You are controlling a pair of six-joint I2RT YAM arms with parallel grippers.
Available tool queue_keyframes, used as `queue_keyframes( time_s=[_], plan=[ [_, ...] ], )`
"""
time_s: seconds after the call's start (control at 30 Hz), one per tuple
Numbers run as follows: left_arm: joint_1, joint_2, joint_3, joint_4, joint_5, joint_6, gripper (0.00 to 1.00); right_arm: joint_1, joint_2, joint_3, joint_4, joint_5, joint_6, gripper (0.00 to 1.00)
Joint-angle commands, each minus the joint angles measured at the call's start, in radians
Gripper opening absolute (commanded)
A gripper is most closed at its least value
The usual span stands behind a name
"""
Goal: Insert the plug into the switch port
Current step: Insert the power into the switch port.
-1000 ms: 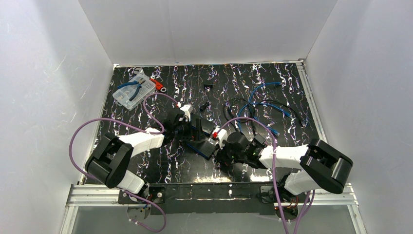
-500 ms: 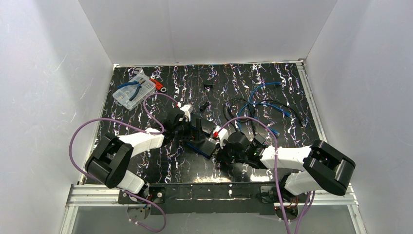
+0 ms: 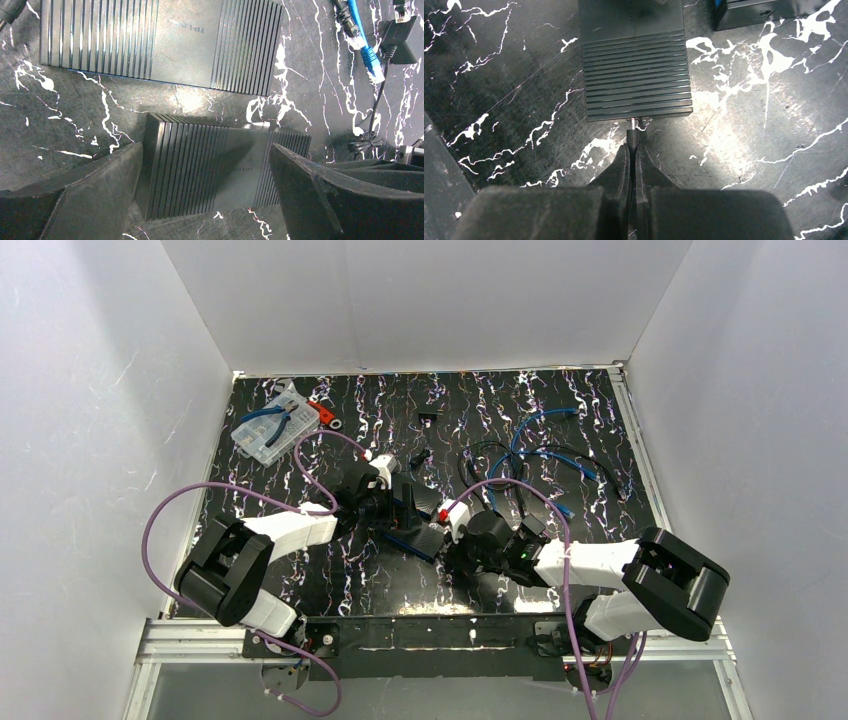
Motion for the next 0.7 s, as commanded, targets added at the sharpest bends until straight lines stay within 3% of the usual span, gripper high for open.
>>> queue_keyframes(
  time_s=[0.0,0.67],
  plan=[
    [-0.006,0.032,-0.039,-0.114,0.024,0.003,0.98,0.002,-0.013,0.011,0.078,0.05,-0.008,0.01],
    [-0.012,0.038,-0.049,-0.106,0.048,0.012,0.98,0.004,0.036,0.034,0.107,0.007,-0.073,0.01]
  ],
)
